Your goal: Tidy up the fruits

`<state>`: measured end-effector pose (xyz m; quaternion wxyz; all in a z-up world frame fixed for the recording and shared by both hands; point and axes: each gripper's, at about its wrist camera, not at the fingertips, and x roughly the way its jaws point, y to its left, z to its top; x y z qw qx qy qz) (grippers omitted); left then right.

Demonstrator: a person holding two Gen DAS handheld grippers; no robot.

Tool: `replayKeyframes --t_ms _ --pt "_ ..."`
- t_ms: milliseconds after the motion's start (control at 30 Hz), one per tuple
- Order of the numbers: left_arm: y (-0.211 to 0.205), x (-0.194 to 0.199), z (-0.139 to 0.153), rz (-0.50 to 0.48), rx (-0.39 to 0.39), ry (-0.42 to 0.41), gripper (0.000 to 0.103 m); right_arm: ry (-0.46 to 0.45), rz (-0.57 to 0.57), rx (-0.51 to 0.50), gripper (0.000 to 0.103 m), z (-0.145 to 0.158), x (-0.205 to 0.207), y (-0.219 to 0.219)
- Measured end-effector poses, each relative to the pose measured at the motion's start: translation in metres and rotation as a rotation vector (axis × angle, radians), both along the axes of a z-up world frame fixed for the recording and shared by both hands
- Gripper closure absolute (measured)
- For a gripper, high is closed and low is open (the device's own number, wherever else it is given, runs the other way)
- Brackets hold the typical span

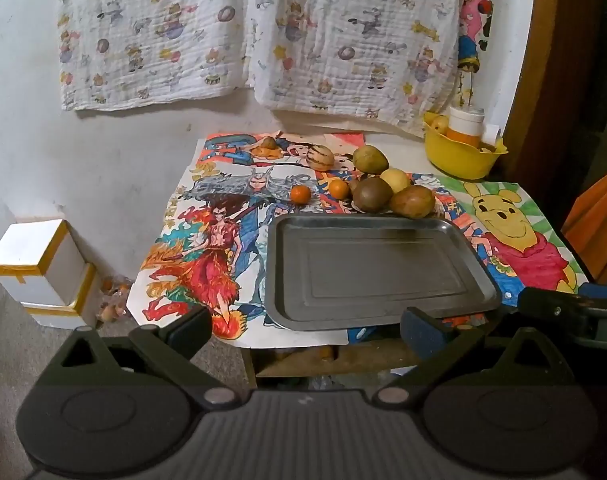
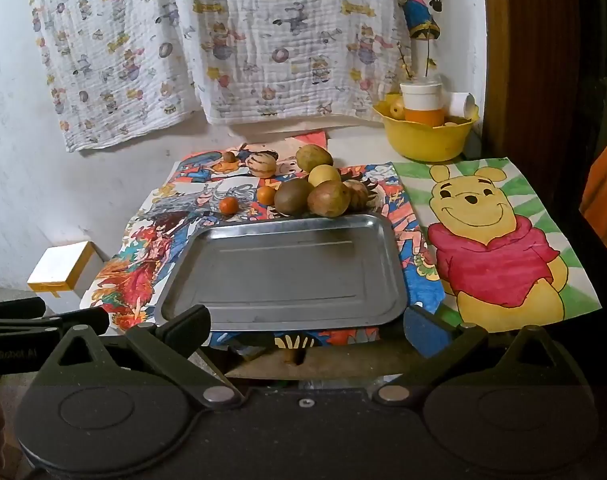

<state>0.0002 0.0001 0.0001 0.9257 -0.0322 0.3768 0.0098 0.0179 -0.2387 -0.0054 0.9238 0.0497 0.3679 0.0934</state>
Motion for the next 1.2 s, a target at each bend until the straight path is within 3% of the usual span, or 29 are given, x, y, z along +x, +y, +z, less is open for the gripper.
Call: replayKeyframes --t_ms 1200 --pt "-0.0084 0.0022 -0.0054 -0.007 -0.016 0.015 0.001 0.024 0.009 0.009 0.000 -0.0047 0.0030 -0.0009"
